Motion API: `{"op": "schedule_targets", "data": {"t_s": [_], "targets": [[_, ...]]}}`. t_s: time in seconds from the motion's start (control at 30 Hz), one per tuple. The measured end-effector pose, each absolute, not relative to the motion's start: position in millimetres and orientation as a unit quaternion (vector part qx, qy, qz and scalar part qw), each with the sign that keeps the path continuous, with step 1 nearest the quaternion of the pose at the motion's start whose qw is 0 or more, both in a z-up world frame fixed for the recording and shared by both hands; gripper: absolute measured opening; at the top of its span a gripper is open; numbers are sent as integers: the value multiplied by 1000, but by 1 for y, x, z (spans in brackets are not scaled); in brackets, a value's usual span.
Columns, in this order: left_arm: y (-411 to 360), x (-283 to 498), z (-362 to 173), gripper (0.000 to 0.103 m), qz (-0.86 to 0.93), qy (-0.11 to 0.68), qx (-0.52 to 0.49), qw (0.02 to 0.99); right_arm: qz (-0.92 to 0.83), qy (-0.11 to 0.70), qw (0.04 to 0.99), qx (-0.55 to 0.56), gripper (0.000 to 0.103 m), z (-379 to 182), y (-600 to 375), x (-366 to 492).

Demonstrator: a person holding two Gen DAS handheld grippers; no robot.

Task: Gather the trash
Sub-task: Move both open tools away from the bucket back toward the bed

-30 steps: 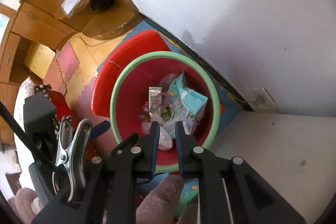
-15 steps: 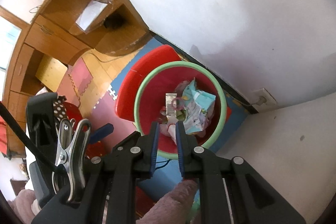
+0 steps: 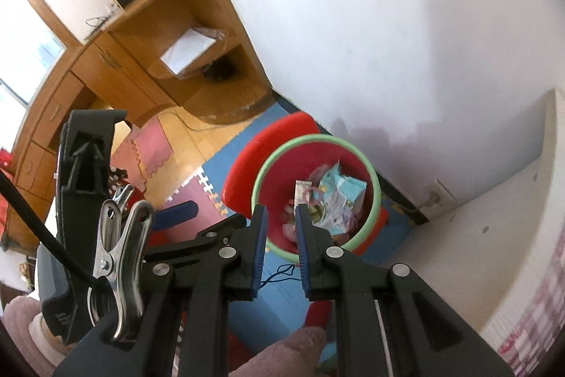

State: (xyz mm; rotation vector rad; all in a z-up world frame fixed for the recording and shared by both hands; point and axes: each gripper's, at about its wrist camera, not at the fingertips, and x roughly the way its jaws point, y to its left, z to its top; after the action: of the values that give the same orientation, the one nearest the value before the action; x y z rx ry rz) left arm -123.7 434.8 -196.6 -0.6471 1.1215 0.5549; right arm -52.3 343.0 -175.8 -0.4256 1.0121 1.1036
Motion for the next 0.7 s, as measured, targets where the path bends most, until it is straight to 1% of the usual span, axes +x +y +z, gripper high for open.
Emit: {"op": "schedule_targets", "data": {"t_s": [0.47, 0.6, 0.7], "targets": [[384, -149, -124, 63, 270, 490, -257, 788, 544, 401, 722, -147, 18, -115, 266, -89], [356, -158, -97, 63, 266, 478, -242, 801, 565, 378, 722, -129, 22, -95, 231, -103], [336, -162, -80, 63, 258, 469, -231, 812, 575, 358, 726, -117, 22, -80, 202, -111]]}}
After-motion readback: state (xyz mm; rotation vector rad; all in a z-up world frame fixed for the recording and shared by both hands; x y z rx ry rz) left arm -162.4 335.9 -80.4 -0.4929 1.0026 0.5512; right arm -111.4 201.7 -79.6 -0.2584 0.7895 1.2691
